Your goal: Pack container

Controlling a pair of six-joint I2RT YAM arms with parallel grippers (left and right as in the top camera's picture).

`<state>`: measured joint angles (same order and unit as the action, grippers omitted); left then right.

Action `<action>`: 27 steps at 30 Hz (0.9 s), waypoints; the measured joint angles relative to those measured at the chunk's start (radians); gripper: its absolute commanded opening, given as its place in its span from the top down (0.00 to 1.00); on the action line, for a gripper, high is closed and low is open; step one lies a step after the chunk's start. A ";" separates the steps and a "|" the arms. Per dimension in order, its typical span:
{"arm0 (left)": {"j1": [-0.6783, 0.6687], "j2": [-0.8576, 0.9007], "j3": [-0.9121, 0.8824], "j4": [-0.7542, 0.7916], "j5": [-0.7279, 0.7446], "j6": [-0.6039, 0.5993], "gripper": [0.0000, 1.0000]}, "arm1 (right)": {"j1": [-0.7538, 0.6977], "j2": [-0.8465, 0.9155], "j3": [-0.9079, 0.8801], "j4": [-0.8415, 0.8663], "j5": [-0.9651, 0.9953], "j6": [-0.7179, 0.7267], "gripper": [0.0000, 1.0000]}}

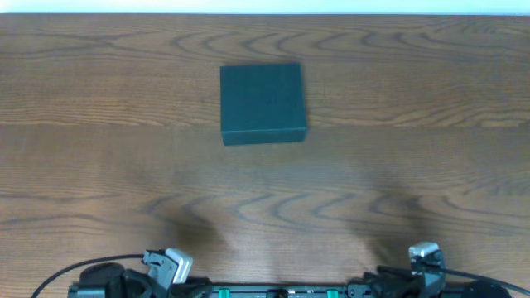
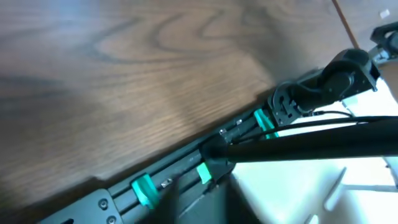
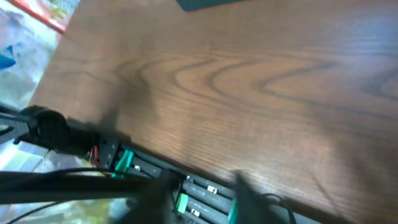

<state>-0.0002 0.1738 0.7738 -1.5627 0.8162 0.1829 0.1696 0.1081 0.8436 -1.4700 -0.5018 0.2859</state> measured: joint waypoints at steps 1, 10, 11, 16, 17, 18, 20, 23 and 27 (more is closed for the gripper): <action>0.000 0.000 -0.008 0.000 0.001 -0.007 0.05 | 0.000 0.000 -0.002 0.000 -0.002 0.001 0.01; 0.000 0.000 -0.013 0.021 0.016 -0.116 0.05 | 0.000 0.000 -0.003 -0.003 -0.007 0.003 0.01; 0.000 0.000 -0.013 0.022 0.016 -0.130 0.05 | 0.000 0.000 -0.003 -0.003 -0.007 0.003 0.01; 0.000 0.000 -0.013 0.022 0.014 -0.165 0.05 | 0.000 0.000 -0.003 -0.003 -0.007 0.003 0.01; 0.000 0.000 -0.013 0.022 0.015 -0.168 0.05 | 0.000 0.000 -0.003 -0.003 -0.007 0.003 0.01; 0.000 0.000 -0.013 0.022 0.015 -0.173 0.05 | 0.000 0.000 -0.003 -0.003 -0.007 0.003 0.01; 0.000 0.000 -0.013 0.022 0.015 -0.179 0.05 | 0.000 0.000 -0.003 -0.003 -0.007 0.003 0.01; 0.000 0.000 -0.013 0.025 0.015 -0.185 0.05 | 0.000 0.000 -0.003 -0.003 -0.007 0.003 0.01; 0.000 0.000 -0.013 0.204 0.012 -0.194 0.05 | 0.000 0.000 -0.003 -0.003 -0.007 0.003 0.01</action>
<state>-0.0002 0.1734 0.7605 -1.3586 0.8280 -0.0113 0.1696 0.1081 0.8402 -1.4734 -0.5087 0.2893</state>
